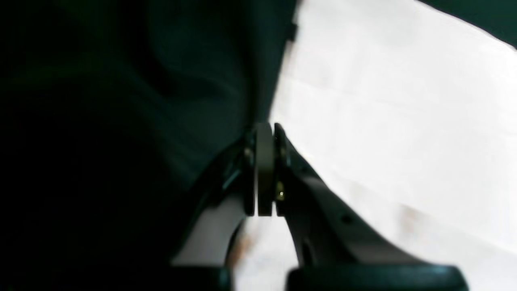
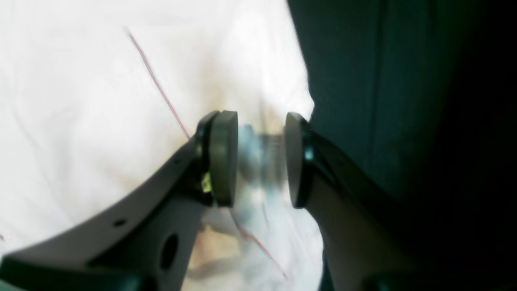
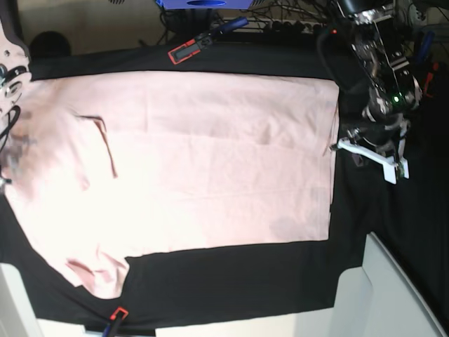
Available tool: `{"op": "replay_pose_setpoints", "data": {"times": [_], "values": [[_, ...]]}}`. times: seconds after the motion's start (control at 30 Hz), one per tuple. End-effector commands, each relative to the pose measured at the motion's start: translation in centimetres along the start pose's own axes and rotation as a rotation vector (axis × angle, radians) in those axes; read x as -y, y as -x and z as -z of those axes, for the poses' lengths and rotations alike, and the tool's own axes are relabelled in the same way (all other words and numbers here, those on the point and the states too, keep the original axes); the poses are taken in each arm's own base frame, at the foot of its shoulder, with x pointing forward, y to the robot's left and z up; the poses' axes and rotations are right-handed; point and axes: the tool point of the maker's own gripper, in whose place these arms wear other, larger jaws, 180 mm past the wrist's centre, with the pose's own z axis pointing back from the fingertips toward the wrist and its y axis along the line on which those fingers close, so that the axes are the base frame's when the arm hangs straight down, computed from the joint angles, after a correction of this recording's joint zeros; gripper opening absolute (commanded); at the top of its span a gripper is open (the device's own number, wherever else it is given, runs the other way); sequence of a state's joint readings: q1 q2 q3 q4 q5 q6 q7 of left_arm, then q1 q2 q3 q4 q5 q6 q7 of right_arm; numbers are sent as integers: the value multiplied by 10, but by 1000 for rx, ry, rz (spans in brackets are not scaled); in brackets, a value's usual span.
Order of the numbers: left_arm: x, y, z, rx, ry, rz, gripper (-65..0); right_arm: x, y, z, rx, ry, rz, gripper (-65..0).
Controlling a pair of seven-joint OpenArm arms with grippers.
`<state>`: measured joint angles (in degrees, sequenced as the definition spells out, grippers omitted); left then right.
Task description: Fold the T-shirt properly
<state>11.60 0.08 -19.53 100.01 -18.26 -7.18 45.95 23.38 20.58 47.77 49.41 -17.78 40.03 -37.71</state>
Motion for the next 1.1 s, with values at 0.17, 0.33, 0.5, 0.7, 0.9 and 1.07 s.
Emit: {"op": "replay_pose_setpoints", "data": {"times": [0.17, 0.33, 0.5, 0.7, 0.9, 1.07], "values": [[-26, 37, -35, -41, -87, -57, -517, 34, 57, -39, -36, 147, 160, -338], [-33, 77, -50, -128, -96, -82, -361, 37, 115, -60, -47, 120, 366, -83], [-22, 85, -55, -132, -13, -202, -361, 41, 147, -74, 2, 60, 560, -189], [-20, 85, -55, -130, -2, -217, -363, 25, 163, -68, -44, 19, 606, -221], [-21, 85, -56, -130, -6, -215, -363, 14, 179, -56, -59, -24, 680, -209], [-22, 84, -56, -130, -6, -212, -363, 12, 185, -51, -43, -26, 695, -209]]}}
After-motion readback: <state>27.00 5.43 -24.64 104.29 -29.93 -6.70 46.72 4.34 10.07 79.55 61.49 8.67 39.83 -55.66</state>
